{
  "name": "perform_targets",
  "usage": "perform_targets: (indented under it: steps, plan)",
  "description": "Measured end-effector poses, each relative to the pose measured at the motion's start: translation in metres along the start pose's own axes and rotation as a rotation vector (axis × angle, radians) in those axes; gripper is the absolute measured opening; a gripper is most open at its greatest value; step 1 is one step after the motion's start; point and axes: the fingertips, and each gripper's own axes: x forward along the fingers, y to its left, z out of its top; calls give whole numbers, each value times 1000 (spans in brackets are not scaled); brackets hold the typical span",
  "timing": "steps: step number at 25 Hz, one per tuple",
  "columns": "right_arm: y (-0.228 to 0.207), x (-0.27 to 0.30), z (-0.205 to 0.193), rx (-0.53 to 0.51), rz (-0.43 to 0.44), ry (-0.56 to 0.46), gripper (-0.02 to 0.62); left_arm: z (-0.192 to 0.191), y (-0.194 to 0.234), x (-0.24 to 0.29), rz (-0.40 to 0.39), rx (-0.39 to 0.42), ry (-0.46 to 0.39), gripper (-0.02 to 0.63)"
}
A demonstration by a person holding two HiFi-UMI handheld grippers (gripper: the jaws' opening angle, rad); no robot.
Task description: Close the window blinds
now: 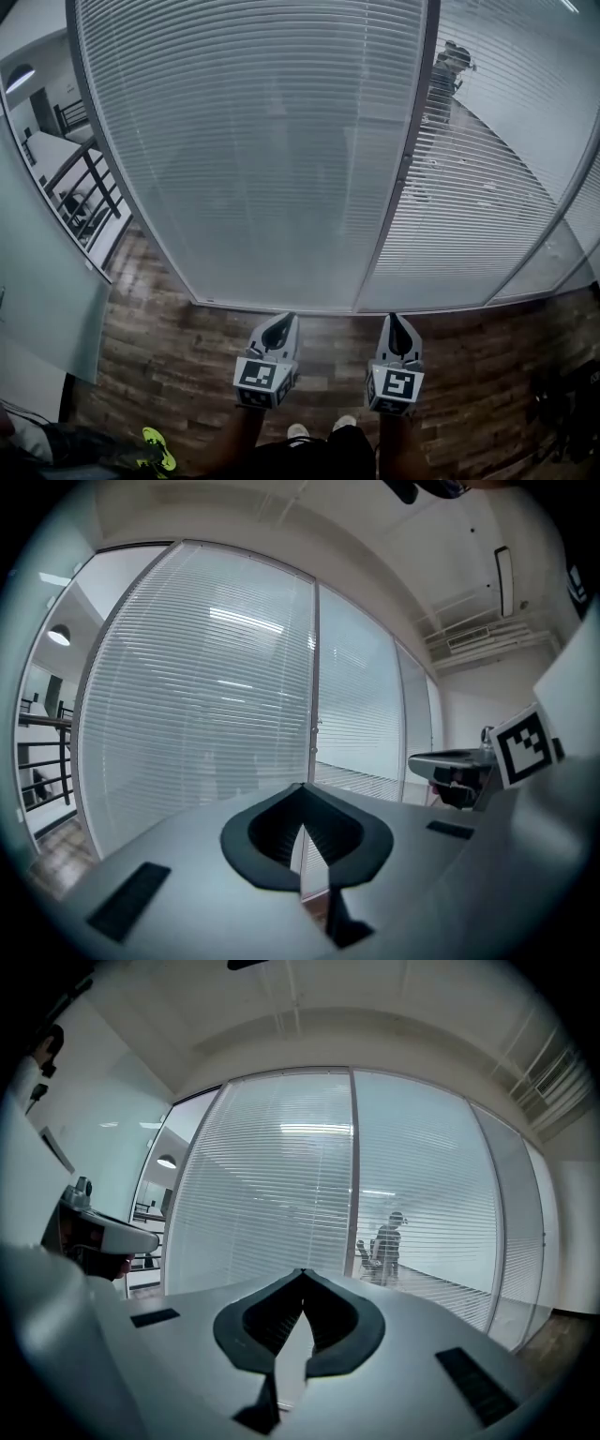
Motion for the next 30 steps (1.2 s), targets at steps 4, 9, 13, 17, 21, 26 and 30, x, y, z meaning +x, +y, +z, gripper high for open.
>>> perform_targets:
  steps: [4, 9, 13, 17, 21, 26, 30]
  plan:
    - [0, -6, -3, -1, 6, -11, 3, -3, -4, -6, 5, 3, 2, 0]
    - [7, -15, 4, 4, 46, 14, 3, 2, -14, -13, 11, -7, -17, 2]
    - [5, -28, 3, 12, 71, 25, 3, 6, -29, -16, 17, -5, -34, 0]
    - [3, -42, 2, -68, 93, 9, 3, 8, -49, -20, 24, 0, -45, 0]
    - [-1, -61, 3, -39, 138, -3, 3, 8, -75, -31, 24, 35, -53, 0]
    - [-8, -76, 6, -30, 187, -29, 3, 7, -97, -47, 68, 62, -44, 0]
    - [-10, -82, 1, 1, 213, -23, 3, 0, -106, -62, 99, 50, -20, 1]
